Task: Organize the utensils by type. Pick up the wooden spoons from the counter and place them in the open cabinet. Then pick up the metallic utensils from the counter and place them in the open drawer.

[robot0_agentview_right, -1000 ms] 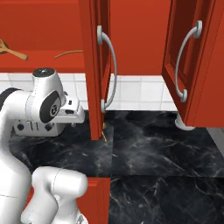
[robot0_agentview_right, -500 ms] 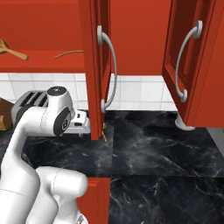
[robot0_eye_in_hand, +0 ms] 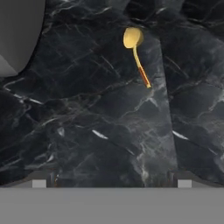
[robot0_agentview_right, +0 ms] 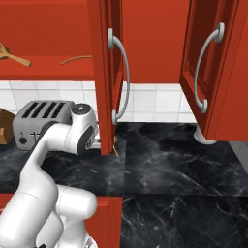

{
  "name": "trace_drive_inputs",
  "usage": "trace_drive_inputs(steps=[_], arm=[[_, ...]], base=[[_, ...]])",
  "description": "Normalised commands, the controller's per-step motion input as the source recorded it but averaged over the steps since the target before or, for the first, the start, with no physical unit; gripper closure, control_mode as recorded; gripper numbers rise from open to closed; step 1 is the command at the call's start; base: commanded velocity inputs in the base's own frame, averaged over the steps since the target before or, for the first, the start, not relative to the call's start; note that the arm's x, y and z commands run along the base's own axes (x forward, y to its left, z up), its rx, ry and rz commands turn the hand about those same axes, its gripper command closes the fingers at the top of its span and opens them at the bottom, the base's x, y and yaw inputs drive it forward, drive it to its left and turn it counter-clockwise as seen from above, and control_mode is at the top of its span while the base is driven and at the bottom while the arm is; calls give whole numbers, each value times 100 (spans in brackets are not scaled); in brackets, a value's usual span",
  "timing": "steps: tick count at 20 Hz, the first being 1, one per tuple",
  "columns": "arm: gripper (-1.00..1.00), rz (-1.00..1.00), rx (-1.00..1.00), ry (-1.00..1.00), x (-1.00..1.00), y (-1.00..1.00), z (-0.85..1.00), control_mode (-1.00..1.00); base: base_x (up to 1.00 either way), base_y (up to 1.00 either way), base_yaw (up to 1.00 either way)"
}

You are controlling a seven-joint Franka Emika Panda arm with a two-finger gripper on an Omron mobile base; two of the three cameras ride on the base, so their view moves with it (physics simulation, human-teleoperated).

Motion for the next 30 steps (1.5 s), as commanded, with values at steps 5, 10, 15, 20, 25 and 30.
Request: trace_drive_inputs(steps=[5, 10, 15, 20, 25, 30], arm=[[-100, 0, 0, 0, 67, 0, -34, -100], [-100, 0, 0, 0, 47, 0, -34, -100], [-100, 0, 0, 8, 39, 0, -8, -100], [-100, 0, 0, 11, 38, -2, -13, -100], [-100, 0, 0, 7, 30, -16, -20, -100], [-100, 0, 0, 3, 33, -10, -41, -100]], base=[[0, 0, 0], [0, 0, 0], [0, 0, 0], [0, 0, 0], [0, 0, 0], [0, 0, 0]])
